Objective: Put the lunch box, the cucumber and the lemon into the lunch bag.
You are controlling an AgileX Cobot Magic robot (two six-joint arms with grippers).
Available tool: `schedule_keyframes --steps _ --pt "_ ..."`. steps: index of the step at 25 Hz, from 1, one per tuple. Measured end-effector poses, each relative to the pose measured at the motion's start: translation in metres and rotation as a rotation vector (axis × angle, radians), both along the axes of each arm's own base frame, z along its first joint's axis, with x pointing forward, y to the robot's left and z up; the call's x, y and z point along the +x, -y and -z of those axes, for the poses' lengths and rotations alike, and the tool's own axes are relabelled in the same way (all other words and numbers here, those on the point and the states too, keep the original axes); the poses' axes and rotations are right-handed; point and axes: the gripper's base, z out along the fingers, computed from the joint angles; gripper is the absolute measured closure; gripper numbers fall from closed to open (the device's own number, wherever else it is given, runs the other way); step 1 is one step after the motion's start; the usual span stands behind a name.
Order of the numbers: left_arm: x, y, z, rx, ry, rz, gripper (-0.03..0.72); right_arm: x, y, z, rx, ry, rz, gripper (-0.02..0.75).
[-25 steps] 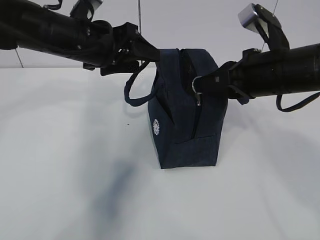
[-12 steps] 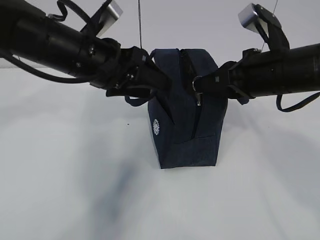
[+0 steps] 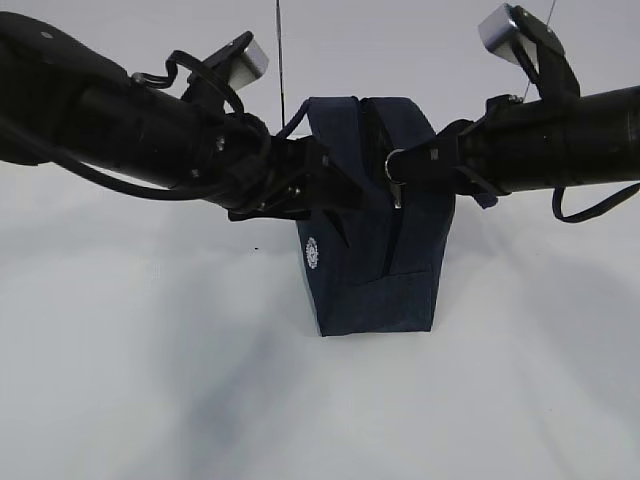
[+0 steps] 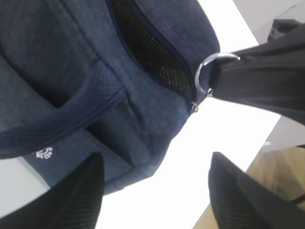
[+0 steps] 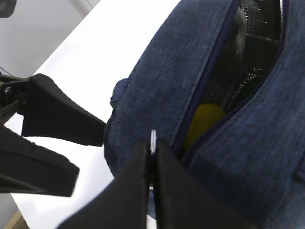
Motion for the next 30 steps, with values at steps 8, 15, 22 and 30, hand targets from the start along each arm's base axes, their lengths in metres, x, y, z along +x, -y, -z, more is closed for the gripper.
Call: schedule_keyframes --steps 8,15,22,30 --pt "0.003 0.009 0.011 -0.026 -0.035 -0.075 0.194 0.000 0.000 0.000 0.002 0.000 0.001 0.731" --pt "0.005 0.014 0.025 -0.047 -0.108 -0.085 0.265 0.000 0.000 0.000 0.001 0.001 0.000 0.731" --pt "0.006 0.014 0.025 -0.049 -0.110 -0.088 0.454 0.000 0.000 0.000 0.001 0.001 0.000 0.731" --pt "0.006 0.014 0.025 -0.050 -0.110 -0.090 0.689 0.000 0.000 0.000 0.004 0.002 0.000 0.731"
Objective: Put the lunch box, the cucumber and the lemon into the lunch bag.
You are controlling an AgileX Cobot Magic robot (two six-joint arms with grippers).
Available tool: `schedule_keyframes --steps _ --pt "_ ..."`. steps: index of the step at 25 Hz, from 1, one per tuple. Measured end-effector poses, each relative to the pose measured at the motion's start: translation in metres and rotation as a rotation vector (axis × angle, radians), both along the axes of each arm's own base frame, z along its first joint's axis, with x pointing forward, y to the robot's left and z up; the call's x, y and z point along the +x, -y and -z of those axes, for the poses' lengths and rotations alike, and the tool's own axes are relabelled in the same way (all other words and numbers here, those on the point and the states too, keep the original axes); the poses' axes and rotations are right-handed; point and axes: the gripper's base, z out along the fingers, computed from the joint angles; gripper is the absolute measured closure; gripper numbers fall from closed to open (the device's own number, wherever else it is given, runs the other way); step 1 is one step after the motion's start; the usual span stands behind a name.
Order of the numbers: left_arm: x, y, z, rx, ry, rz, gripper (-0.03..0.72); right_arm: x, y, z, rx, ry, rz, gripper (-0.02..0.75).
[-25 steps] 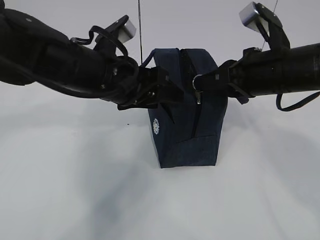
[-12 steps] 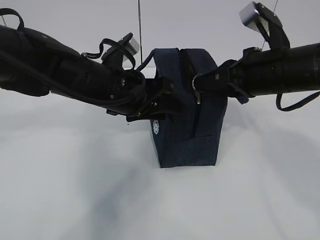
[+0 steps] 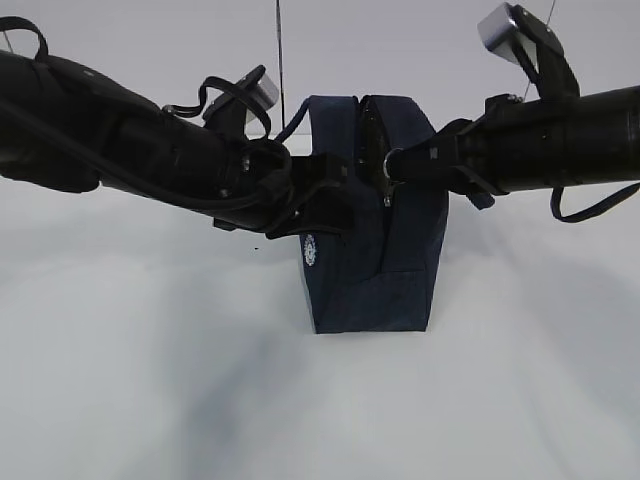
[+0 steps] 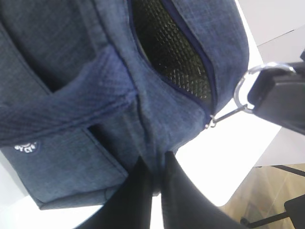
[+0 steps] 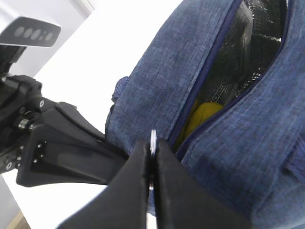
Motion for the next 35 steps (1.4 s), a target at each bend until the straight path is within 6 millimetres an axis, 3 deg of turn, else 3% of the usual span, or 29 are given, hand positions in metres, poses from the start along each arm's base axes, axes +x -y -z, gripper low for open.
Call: schedule_keyframes --steps 14,25,35 --pt "0.001 0.000 0.000 -0.005 -0.002 -0.009 0.693 0.009 0.001 -0.011 0.015 0.037 0.051 0.731" --pt "0.000 0.000 0.000 -0.005 -0.006 -0.003 0.693 0.035 -0.005 0.005 0.038 -0.008 0.072 0.731" --pt "0.000 0.000 0.000 -0.007 -0.007 -0.007 0.693 0.051 -0.009 -0.003 0.052 0.025 0.072 0.731"
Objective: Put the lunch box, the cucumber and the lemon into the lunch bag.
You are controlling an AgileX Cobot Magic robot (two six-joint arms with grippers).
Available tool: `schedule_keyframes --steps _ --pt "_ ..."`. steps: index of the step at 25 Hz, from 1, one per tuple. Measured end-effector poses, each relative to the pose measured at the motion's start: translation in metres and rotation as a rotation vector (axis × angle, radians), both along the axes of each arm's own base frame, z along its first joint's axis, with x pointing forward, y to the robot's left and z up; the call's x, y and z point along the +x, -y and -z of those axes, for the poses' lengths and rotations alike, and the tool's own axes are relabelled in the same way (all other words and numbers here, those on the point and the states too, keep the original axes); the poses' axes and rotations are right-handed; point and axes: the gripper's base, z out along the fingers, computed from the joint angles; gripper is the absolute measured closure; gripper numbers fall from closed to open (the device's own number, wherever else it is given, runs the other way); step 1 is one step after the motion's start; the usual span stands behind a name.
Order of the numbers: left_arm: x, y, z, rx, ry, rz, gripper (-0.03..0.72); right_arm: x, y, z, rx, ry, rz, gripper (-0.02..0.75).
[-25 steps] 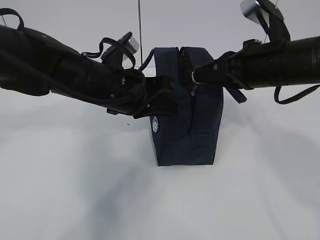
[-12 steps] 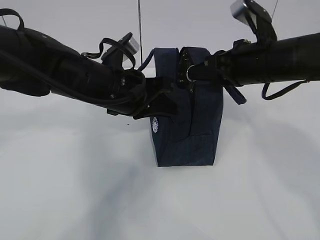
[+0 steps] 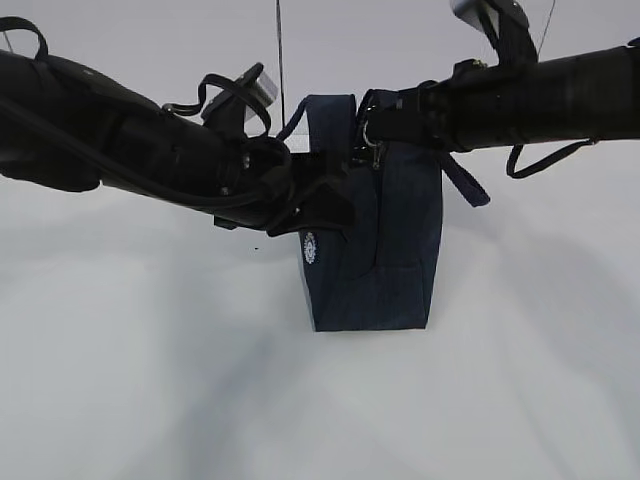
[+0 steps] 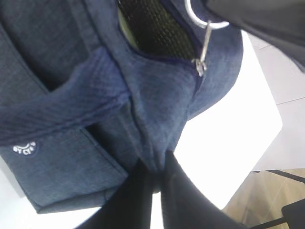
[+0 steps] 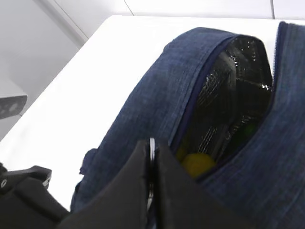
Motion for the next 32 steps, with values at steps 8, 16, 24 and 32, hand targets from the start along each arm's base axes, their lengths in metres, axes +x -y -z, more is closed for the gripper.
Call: schedule_keyframes --steps 8,16,24,32 --pt "-0.0006 0.0001 0.0002 0.003 0.000 0.009 0.693 0.0027 -0.0003 0.0023 -0.001 -0.014 0.022 0.731" --pt "-0.0018 0.0007 0.0001 0.000 -0.005 0.023 0.693 0.0040 0.0008 0.0030 0.049 -0.088 0.084 0.731" --pt "-0.0026 0.0008 0.0003 0.003 -0.005 0.034 0.693 0.0033 0.0011 0.0045 0.168 -0.270 0.173 0.731" --pt "-0.0034 0.0010 0.0005 0.005 -0.005 0.045 0.693 0.0022 0.0012 0.0060 0.207 -0.358 0.207 0.731"
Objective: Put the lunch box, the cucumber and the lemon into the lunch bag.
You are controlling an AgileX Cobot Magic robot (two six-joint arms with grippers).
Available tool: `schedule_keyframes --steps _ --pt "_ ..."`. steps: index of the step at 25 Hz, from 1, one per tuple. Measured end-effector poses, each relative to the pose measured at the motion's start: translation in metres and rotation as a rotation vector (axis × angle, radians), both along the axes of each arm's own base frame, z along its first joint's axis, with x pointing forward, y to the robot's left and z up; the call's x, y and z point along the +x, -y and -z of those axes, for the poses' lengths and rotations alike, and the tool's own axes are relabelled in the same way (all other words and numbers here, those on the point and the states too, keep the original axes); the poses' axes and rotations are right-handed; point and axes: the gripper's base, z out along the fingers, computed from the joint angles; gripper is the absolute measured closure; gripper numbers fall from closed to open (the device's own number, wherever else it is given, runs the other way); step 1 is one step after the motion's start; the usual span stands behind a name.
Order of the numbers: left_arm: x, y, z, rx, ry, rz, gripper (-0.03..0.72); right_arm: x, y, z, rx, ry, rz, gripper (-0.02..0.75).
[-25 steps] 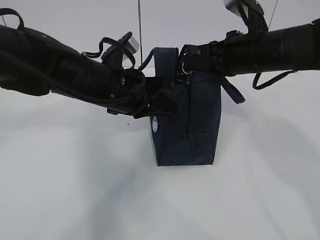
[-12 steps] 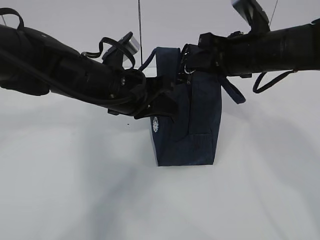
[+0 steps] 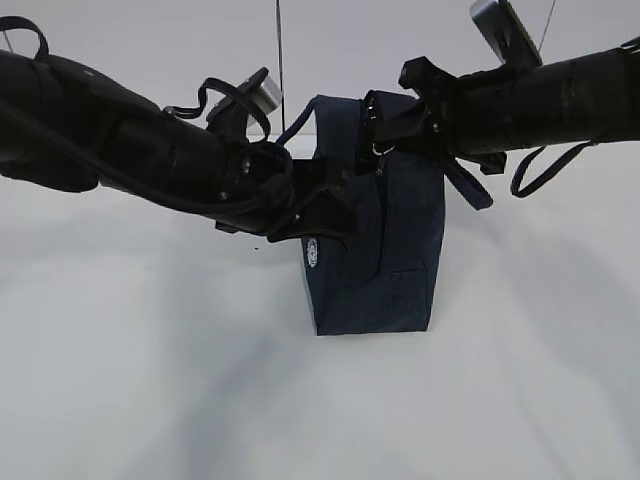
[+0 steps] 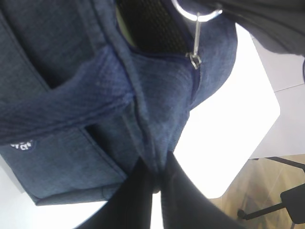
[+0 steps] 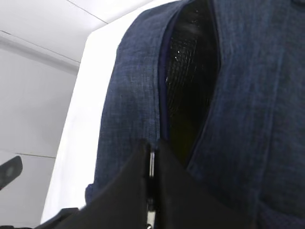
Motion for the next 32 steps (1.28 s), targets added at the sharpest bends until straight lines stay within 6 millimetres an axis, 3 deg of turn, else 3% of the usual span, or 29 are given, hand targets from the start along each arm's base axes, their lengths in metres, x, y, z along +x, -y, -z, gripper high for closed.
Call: schedule_keyframes --steps 15,21,32 --pt "0.000 0.000 0.000 0.002 0.001 0.001 0.693 0.000 -0.001 0.001 0.122 -0.153 0.081 0.731" --pt "0.000 -0.001 0.001 0.023 0.015 0.017 0.693 0.010 -0.004 0.014 0.146 -0.199 0.095 0.731" --pt "0.001 -0.001 0.000 0.030 0.028 0.011 0.693 0.021 -0.009 -0.004 0.062 -0.104 -0.018 0.731"
